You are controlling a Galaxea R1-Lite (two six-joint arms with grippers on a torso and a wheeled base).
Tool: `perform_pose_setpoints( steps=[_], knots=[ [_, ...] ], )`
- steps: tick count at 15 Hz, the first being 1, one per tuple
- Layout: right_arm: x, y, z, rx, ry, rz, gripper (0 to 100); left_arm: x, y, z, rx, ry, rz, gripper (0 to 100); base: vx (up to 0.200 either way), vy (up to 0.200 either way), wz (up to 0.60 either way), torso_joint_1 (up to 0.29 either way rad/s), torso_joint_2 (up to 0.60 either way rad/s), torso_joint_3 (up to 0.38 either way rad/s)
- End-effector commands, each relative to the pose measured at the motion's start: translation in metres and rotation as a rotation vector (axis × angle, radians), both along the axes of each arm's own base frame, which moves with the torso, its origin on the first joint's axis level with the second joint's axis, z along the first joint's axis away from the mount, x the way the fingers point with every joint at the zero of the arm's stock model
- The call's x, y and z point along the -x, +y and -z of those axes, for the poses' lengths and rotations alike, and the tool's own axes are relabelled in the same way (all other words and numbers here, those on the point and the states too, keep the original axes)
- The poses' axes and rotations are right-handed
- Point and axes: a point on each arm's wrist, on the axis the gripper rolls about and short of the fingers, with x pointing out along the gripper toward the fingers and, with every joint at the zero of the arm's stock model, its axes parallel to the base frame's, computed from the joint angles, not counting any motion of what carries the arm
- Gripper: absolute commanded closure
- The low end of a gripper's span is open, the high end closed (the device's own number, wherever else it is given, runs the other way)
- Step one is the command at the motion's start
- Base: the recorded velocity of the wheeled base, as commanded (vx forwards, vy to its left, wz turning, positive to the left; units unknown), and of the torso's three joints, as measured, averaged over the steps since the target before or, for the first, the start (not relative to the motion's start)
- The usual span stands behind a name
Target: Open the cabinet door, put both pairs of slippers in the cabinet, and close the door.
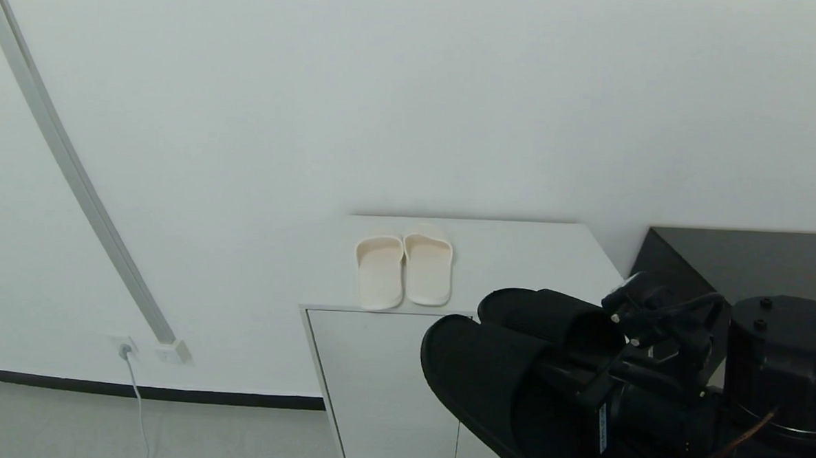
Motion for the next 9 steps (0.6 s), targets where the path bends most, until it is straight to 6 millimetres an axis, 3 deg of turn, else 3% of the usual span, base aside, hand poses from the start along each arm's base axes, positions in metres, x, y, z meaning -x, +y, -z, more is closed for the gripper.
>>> perform_pose_setpoints(
  steps=[1,3,4,9],
  knots=[
    [-0.0003,0.0004,0.0015,0.004,0.004,0.0,100,-0.0001,0.0,0.0,0.0,0.002,0.0,100,0.0,0.0,0.0,-0.149,0.35,0.198],
    [-0.0002,0.0003,0.0019,0.005,0.005,0.0,100,-0.0001,0.0,0.0,0.001,0.002,0.0,100,0.0,0.0,0.0,-0.154,0.35,0.19],
    [0.0,0.0001,0.0022,0.006,0.006,0.0,100,-0.0001,0.0,0.0,0.001,0.002,0.0,0,0.0,0.0,0.0,-0.159,0.36,0.203],
    [0.0001,-0.0001,0.0068,0.03,0.01,-0.002,100,-0.0001,0.0,0.0,0.006,0.002,0.0,0,0.0,0.0,0.0,-0.182,0.43,0.243]
  ],
)
